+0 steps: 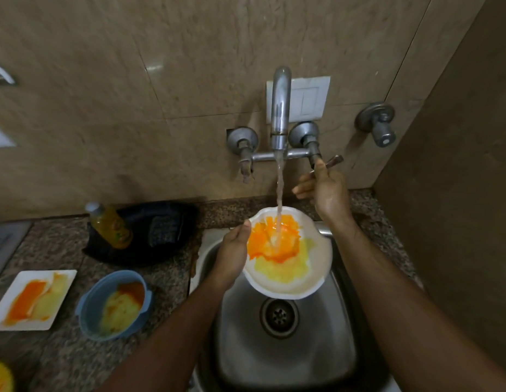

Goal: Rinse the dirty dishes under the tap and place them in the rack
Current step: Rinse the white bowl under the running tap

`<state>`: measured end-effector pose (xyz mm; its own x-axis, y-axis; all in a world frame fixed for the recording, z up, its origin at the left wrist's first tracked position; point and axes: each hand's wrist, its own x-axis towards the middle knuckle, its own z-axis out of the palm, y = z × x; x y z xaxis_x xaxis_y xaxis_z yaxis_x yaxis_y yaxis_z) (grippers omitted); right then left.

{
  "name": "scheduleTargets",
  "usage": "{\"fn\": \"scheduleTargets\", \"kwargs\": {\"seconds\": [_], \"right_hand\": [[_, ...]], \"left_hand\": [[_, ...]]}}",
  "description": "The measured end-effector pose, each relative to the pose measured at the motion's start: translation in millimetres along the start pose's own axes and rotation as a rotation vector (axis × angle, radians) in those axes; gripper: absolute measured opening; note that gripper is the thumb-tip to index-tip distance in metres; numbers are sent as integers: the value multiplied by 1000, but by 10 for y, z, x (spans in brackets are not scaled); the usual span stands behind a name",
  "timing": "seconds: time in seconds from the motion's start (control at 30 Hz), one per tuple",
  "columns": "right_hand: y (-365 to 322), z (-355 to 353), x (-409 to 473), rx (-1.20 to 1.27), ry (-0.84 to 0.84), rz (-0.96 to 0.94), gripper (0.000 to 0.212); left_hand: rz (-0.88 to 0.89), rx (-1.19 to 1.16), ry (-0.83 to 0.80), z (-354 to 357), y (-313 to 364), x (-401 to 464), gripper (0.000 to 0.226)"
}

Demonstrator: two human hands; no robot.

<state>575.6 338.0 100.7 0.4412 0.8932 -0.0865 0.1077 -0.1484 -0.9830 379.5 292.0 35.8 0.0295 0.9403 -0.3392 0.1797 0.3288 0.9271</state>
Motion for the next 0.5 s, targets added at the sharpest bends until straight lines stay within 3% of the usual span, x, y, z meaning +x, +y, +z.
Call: {"fn": "scheduleTargets", "kwargs": {"seconds": [0.1,0.23,0.37,0.43,0.5], "right_hand": [[-24,-72,-97,-74,22,-17,42],[216,-221,-498,-446,57,-197,23],[646,-162,-628,-966,-217,-117,18],[811,-27,-662,-1041,-276,-139,27],[930,165,-788,-1009,-458,-322,37]], "left_hand": [[-1,10,-5,20,9,-13,43],[-21,34,-2,68,-36,18,41],[-41,102,-46,163,-111,27,38],[-32,152,-62,228,-135,27,33],[-36,148,-65,244,-130,14,32]]}}
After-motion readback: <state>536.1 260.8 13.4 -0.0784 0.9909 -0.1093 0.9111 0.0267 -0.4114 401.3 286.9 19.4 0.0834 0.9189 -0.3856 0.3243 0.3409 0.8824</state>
